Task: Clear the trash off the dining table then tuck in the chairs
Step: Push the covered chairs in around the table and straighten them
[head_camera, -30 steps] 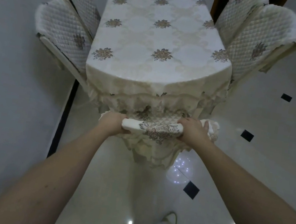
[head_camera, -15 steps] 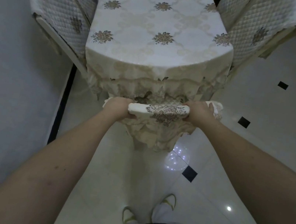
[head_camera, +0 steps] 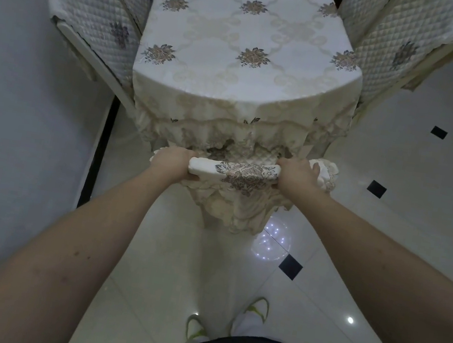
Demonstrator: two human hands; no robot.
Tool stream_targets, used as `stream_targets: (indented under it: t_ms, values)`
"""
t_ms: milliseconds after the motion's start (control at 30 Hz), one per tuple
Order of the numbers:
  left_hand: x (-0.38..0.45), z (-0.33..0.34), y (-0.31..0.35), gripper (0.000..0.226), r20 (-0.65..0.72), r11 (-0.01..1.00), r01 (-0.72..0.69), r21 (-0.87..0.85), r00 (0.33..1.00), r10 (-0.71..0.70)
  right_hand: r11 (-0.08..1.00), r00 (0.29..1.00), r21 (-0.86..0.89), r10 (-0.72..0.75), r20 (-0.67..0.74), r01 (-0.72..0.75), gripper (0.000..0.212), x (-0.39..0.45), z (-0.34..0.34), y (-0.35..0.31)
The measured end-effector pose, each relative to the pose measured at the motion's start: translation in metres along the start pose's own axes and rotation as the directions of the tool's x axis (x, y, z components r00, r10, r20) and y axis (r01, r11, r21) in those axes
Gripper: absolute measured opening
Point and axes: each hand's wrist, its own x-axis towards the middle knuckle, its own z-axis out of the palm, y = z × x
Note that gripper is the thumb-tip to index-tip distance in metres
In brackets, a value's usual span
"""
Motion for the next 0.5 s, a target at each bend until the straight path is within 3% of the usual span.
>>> stream_targets:
  t_ms: [500]
  values:
    - [-0.0034, 0.0048, 0.0017, 0.043, -0.028, 1.0, 0.004, 0.02, 1.0, -0.003, 0.999, 0.999, 0.032, -0.04, -0.031, 0.041, 0.036, 0.0064, 0.0068, 0.0092]
